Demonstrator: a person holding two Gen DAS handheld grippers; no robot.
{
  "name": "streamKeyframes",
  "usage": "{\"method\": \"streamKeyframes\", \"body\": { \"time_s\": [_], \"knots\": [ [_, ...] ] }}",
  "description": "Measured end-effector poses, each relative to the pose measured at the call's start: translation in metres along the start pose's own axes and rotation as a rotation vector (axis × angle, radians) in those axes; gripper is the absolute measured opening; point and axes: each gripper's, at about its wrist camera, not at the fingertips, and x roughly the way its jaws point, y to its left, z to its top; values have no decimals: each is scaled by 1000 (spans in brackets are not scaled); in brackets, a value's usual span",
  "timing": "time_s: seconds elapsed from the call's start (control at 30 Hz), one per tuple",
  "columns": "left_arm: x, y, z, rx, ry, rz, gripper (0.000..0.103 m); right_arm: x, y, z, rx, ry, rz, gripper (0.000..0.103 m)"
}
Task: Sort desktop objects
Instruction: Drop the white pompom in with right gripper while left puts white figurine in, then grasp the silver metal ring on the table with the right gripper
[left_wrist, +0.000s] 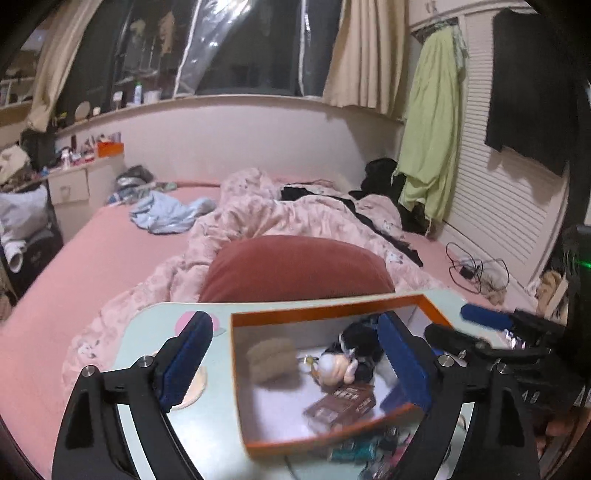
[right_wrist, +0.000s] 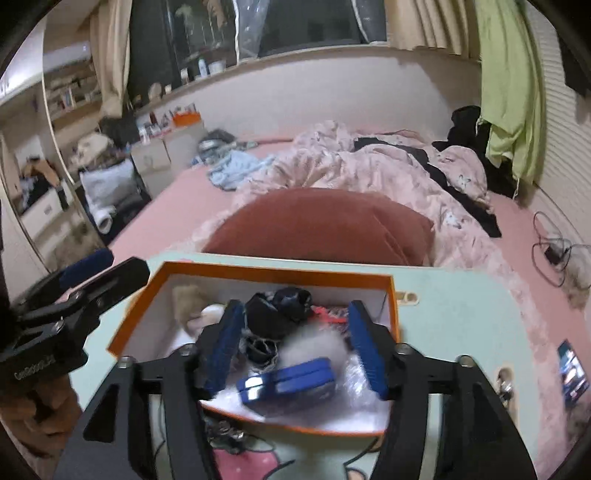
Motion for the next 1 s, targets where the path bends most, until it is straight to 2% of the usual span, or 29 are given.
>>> {"method": "streamKeyframes", "body": {
  "time_s": [0.17, 0.27, 0.33, 0.43, 0.57, 0.67, 0.7, 0.77, 0.9, 1.0],
  "knots": [
    [-21, 7, -25, 13, 86, -9, 95, -30, 5, -17, -52, -31, -11, 74],
    [-27, 14, -60, 1, 172, 7, 96, -44, 1, -44, -67, -13, -18, 76],
    [-27, 17, -79, -11, 227, 17, 96, -45, -5, -65, -50, 22, -48, 76],
    [-27, 14, -104, 1, 255, 42, 96, -44, -14, -93, -23, 102, -43, 76],
    [-11, 9, -115, -1, 307, 53, 96, -37, -24, -102, -14, 163, -100, 76],
    [-9, 4, -125, 38, 283, 116, 102, -22, -29, -107, 9, 235, -85, 77],
    [-9, 0, -126, 57, 280, 124, 102, -21, -28, -110, -10, 224, -111, 82],
    [-8, -2, -126, 71, 283, 98, 103, -19, -26, -115, -42, 228, -157, 88],
    [-9, -1, -127, 75, 280, 78, 103, -18, -28, -115, -45, 234, -143, 101],
    [-8, -2, -127, 76, 280, 76, 103, -17, -29, -115, -48, 237, -139, 103]
  ]
}}
